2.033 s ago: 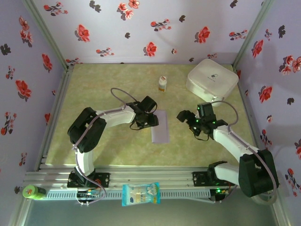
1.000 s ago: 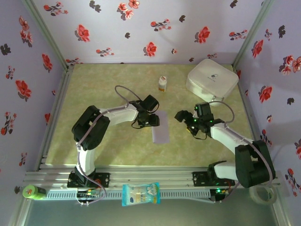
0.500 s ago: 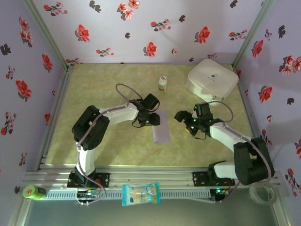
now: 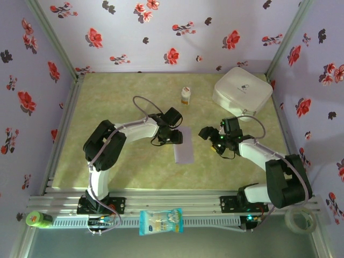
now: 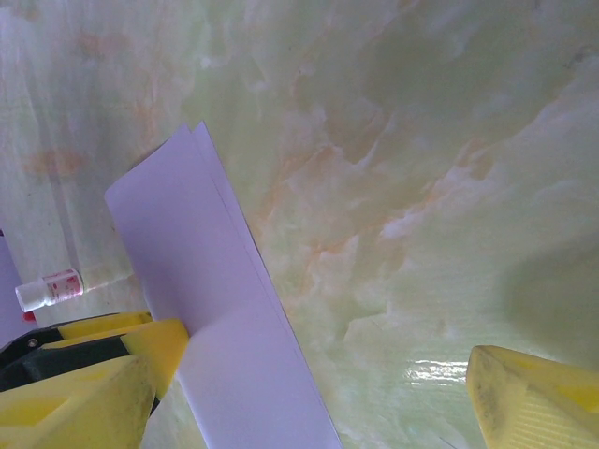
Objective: Fold a paper plane with a square sheet of paper (pick it up from the middle)
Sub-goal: First fold the square sheet of paper in half at the center of the table.
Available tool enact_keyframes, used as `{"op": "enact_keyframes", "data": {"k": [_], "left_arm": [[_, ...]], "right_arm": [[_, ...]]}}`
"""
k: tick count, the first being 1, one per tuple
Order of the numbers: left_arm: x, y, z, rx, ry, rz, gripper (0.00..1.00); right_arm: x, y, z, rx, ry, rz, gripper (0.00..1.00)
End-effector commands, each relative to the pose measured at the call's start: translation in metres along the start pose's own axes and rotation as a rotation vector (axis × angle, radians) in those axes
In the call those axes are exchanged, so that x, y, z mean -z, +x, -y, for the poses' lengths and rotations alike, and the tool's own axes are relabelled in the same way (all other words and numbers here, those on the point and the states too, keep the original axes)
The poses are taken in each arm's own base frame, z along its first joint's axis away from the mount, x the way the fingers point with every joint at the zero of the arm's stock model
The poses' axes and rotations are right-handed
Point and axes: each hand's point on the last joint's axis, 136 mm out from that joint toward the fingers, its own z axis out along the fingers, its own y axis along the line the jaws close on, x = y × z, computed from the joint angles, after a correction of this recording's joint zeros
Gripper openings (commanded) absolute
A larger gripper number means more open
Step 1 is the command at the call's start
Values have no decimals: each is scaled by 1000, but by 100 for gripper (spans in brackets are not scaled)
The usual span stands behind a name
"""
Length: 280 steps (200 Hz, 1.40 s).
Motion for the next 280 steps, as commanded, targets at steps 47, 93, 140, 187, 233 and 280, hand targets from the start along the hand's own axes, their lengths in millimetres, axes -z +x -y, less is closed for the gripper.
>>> {"op": "enact_keyframes", "data": {"k": [47,93,140,187,233,280], "left_arm": [[-5,3,-6,-18,-23,-22,54],[-6,4,-6,-25,-28,-28,54],[-9,8,-11,-27,-43,-44,54],[-7,8,-11,-37,-36,-28,53],[-8,11,-14,-18,-43,-26,54],[-7,11,-13,-23,-44,-28,54]], "right_arm": [[3,-4,-11,22,-19,-5,86],[5,-5,-9,29,-5,14,86],[5,-4,-8,25,0,6,86],[9,-2,-1,35,44,10,86],[14,-5,0,45,46,38,87],[12,-5,-1,38,32,38,87]]}}
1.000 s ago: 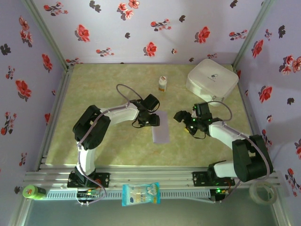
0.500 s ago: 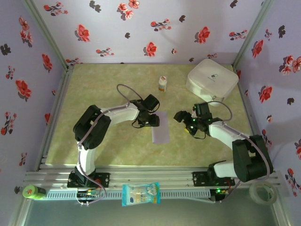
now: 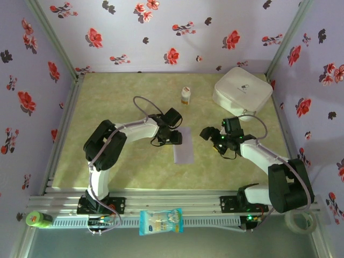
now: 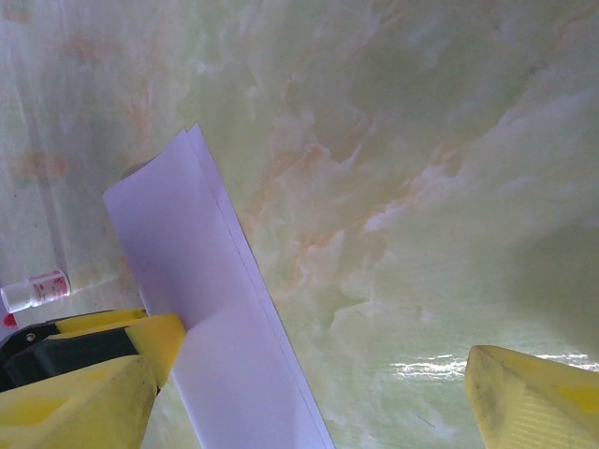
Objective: Fold a paper plane with a square sheet of paper (pick it up from the middle)
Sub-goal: First fold the square sheet of paper in half at the center of the table.
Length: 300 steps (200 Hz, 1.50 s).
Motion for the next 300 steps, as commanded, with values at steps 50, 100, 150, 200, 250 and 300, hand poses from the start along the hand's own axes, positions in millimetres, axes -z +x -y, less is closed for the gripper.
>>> {"op": "enact_keyframes", "data": {"k": [50,100,150,200,250,300], "left_arm": [[-3,5,-8,-7,-34,-17,54],[-3,7,-9,-10,-36,-21,55],[-3,9,-10,-22,-44,-31,55],[-5,9,-10,-27,-45,-31,56],[-9,6,-7,-35,-44,-32,59],[-16,10,-9,-42,-63,-58,59]], "right_arm": [[2,-4,-9,15,-20,3,86],[1,-4,-8,13,-18,1,87],[-1,-4,-8,7,-22,-1,87],[-2,-3,-6,5,-18,-1,87],[-3,-3,-6,-2,-20,-3,87],[-4,-3,-6,-4,-19,-6,87]]}}
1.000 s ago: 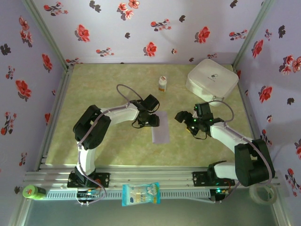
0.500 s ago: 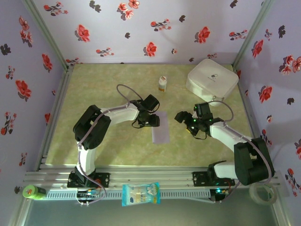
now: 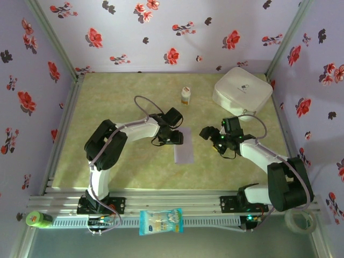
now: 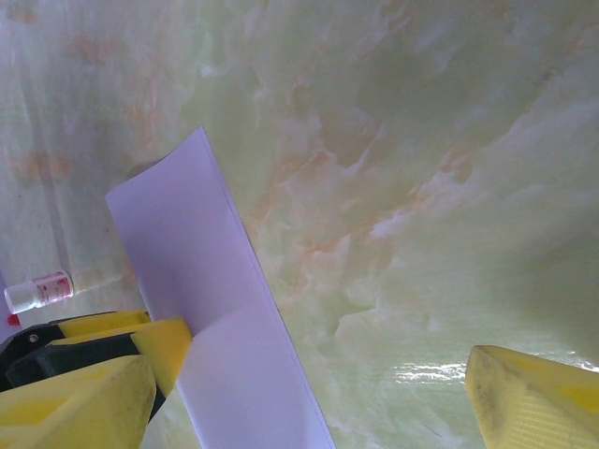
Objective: Fold a paper plane with a square sheet of paper (pick it up from the middle)
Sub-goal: First fold the square sheet of paper in half at the center of the table.
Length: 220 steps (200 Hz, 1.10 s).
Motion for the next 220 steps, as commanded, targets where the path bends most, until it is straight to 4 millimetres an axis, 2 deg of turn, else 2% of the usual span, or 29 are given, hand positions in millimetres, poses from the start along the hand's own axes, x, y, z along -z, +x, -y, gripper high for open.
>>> {"op": "enact_keyframes", "data": {"k": [1,220], "left_arm": [[-16,11,-12,-28,-58,-50,59],[-17,14,-14,-18,-65,-44,59]], "right_arm": [[-1,-2,-4,-5,-11,-5,87],[-4,-1,-5,-15,-20,-6,87]]}}
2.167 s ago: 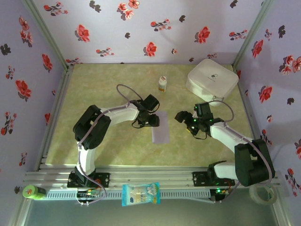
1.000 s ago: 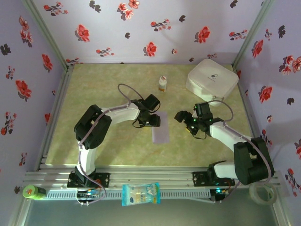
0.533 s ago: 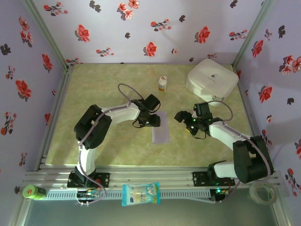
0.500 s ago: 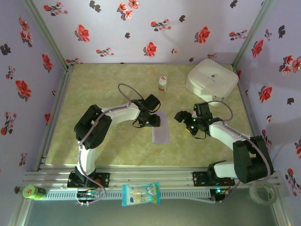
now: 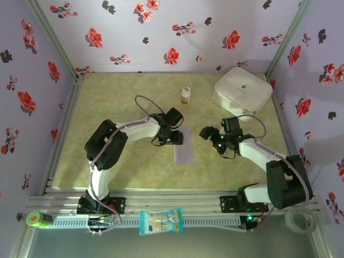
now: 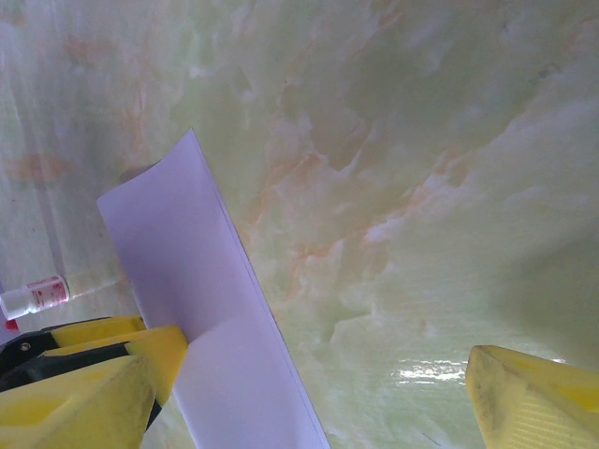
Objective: Fold a paper plane with a square sheet of paper (pick it up from the middle)
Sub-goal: First fold the square sheet of paper in half at the center of the table.
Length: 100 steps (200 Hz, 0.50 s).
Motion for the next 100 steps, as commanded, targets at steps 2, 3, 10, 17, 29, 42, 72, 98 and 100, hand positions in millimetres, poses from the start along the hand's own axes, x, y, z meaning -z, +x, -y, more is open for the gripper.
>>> {"op": "enact_keyframes", "data": {"k": [2,3,10,17,29,42,72,98,100], "left_arm": [[-16,13,-13,-8,-58,-41,59],[-16,13,-13,-10,-57,-40,59],[-17,14,-13,-10,-58,-42,59],[-17,13,-13,-10,-57,-40,59],[-17,13,-12,-17,-57,-41,59],[-18,14,-13,-21,-60,-47,59],[-20,15,-15,-3,-70,-55,60],[-25,17,-17,39,-81,-63,60],[-26,18,-18,41,-82,-64,60]], "right_arm": [[1,-1,-7,-1,-26,1,87],[1,-1,-8,-1,-27,1,87],[1,-1,-8,0,-27,0,87],[1,-1,-8,2,-27,-1,87],[1,-2,-8,3,-28,2,87],[1,-2,-8,3,-27,2,87],[0,-1,-8,2,-27,0,87],[0,-1,-7,1,-26,-2,87],[0,-1,-7,1,-26,-2,87]]}}
